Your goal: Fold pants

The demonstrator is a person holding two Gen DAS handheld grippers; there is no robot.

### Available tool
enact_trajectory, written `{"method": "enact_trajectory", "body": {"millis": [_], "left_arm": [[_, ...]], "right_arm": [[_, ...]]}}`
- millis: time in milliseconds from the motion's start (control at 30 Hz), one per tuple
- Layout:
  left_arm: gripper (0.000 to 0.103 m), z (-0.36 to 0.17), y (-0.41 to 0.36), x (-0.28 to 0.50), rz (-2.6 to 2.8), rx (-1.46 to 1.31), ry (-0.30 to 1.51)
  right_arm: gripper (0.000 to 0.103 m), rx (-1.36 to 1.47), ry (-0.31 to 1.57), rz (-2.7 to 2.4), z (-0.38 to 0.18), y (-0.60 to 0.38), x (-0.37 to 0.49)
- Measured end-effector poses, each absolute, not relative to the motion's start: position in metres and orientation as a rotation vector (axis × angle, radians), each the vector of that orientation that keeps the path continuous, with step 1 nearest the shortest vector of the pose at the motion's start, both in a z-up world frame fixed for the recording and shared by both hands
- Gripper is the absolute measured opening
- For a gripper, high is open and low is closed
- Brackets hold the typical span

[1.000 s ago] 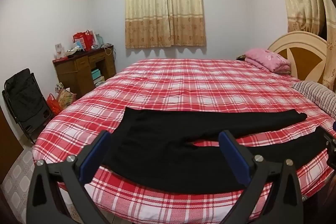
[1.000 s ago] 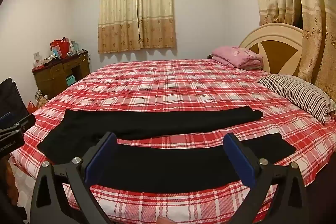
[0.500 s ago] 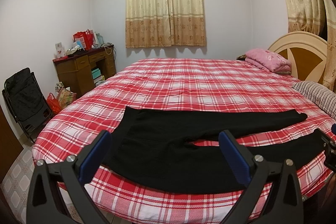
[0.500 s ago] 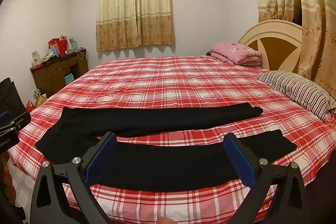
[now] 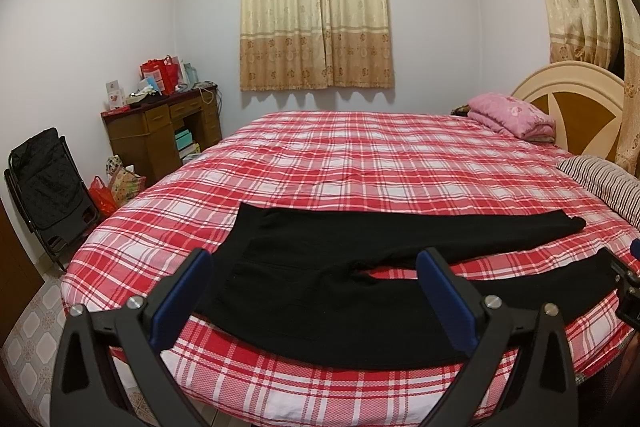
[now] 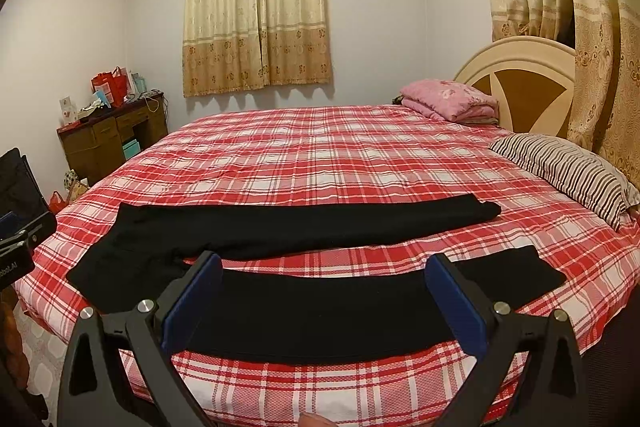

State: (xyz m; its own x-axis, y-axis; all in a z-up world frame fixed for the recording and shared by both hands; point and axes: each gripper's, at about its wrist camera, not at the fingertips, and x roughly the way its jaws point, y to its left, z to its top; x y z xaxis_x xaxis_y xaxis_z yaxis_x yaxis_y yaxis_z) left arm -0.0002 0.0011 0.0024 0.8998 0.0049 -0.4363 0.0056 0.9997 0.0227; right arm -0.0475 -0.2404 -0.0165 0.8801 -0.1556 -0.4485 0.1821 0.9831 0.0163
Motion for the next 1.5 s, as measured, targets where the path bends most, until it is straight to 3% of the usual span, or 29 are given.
{"method": "enact_trajectory", "body": {"millis": [1500], "left_arm": [[0.103, -0.014, 0.007, 0.007, -0.001, 0.029, 0.475]], "right_arm": [[0.102, 0.056, 0.501, -0.161, -0.031, -0.242, -0.038]]}}
